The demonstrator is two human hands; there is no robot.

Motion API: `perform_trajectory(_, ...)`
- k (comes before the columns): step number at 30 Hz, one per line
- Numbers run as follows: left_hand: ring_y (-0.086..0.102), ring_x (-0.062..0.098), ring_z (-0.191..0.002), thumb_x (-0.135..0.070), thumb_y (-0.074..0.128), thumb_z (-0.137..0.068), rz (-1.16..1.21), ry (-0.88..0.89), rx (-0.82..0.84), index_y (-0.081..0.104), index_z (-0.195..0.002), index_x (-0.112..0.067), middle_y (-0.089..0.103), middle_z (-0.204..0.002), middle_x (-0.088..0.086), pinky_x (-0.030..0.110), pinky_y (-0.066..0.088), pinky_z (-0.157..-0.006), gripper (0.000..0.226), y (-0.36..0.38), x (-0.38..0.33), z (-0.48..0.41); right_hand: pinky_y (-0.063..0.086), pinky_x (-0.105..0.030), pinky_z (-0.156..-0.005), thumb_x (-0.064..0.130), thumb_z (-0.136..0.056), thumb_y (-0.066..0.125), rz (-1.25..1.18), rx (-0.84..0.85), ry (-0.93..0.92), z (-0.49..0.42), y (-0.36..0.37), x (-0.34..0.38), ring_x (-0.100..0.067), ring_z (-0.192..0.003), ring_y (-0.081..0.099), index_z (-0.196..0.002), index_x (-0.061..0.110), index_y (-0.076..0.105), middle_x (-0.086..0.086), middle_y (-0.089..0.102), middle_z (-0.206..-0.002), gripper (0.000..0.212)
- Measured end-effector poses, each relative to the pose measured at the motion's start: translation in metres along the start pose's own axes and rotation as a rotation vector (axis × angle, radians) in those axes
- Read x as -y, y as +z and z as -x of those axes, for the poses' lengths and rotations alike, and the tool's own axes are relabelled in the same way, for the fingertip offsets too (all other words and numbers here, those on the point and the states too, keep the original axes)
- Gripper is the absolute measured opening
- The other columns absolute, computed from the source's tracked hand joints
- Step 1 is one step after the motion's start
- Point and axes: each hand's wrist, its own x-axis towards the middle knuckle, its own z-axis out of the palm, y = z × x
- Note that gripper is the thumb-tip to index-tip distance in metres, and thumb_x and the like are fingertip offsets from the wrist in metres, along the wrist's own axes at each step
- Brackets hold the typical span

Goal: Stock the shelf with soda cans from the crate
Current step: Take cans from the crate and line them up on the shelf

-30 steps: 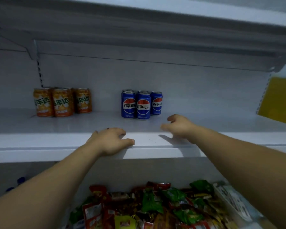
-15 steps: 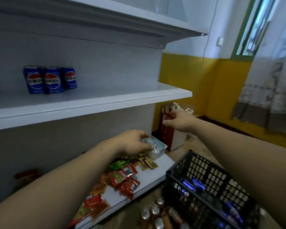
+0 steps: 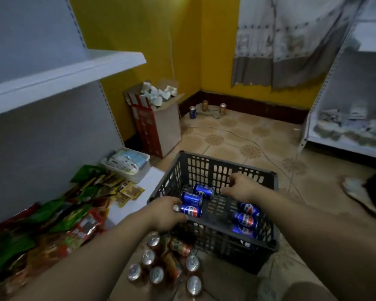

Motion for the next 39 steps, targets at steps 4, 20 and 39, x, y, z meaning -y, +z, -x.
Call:
perform_trajectory(4,0.058,0.01,-0.097,-0.041,0.06,-0.086,-0.003,0.013,0.049,0.06,-0.106,-0.03,0.061,-0.108,-0.006,0.029,0.046,-0.082,0.023,0.019,0.012,-0.087,0.044,-0.028,-0.085,0.038,-0.093,0.058,-0.061,0.076,0.082,-0.069,0.03,-0.039,-0.018,-0.105,0.054,-0.143,0.011,0.037,-0.007,0.052,-0.133,0.061)
perform_trajectory(20,0.055,0.026,-0.113,-0.022,0.069,-0.082,-0.286,-0.019,0.474,0.047,-0.137,-0.02,0.056,-0.13,0.009,0.029,0.043,-0.097,0.059,0.107,0.108,-0.321,0.048,-0.035,-0.097,0.042,-0.065,0.084,0.272,0.641,-0.033,-0.29,0.235,-0.081,-0.021,-0.103,0.06,-0.124,0.023,0.054,-0.002,0.06,-0.119,0.069)
perform_trajectory(39,0.064,0.022,-0.086,-0.045,0.053,-0.092,1.005,-0.23,-0.175,0.051,-0.121,-0.02,0.063,-0.11,0.007,0.033,0.056,-0.06,0.038,-0.047,0.055,-0.046,0.058,-0.034,-0.07,0.048,-0.074,0.072,-0.755,0.07,-0.182,-0.044,0.095,0.084,-0.02,-0.079,0.069,-0.101,0.018,0.061,-0.007,0.07,-0.095,0.042)
